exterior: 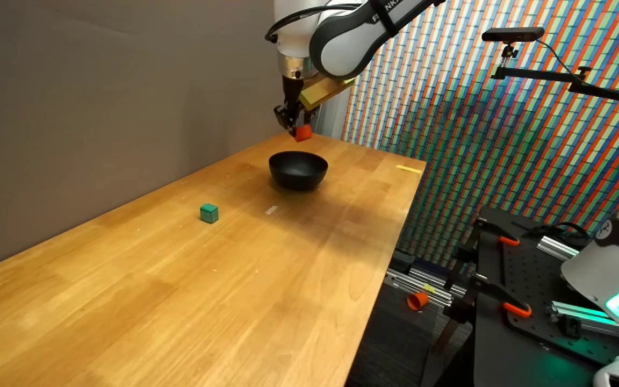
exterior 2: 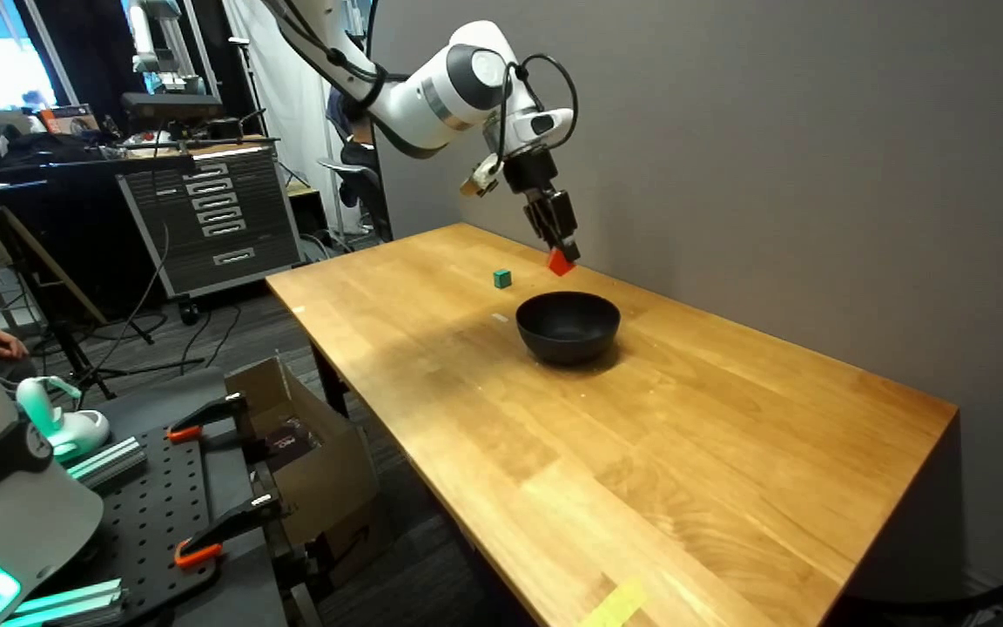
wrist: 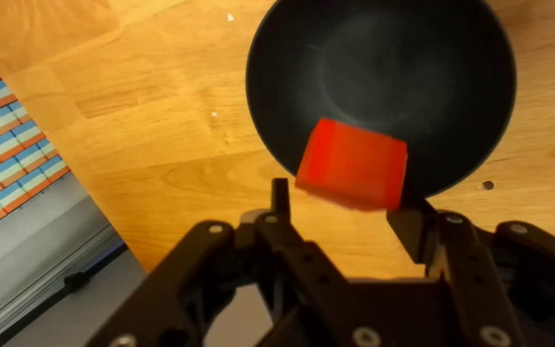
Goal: Put the orange and green blocks into the black bowl
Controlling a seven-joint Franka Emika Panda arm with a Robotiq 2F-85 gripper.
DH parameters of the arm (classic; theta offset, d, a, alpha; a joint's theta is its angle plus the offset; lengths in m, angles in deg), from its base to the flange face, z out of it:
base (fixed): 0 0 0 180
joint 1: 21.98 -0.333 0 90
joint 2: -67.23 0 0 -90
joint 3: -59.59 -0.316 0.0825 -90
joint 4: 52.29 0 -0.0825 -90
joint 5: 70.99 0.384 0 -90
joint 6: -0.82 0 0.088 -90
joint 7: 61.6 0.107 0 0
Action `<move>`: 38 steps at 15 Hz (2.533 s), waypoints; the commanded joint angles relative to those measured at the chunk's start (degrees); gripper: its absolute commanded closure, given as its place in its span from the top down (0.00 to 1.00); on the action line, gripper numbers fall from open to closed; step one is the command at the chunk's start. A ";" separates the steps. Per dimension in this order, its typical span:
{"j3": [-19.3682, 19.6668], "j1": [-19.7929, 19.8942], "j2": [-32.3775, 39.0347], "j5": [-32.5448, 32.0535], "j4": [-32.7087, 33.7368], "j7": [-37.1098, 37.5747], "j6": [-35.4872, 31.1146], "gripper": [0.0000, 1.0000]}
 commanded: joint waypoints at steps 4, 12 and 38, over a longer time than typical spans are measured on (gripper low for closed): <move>-5.54 2.28 2.84 8.28 2.01 -3.99 0.24 1.00; -16.97 -1.31 11.20 20.85 12.21 -19.87 6.44 1.00; -15.50 -4.91 46.69 18.34 65.08 -42.49 27.29 0.90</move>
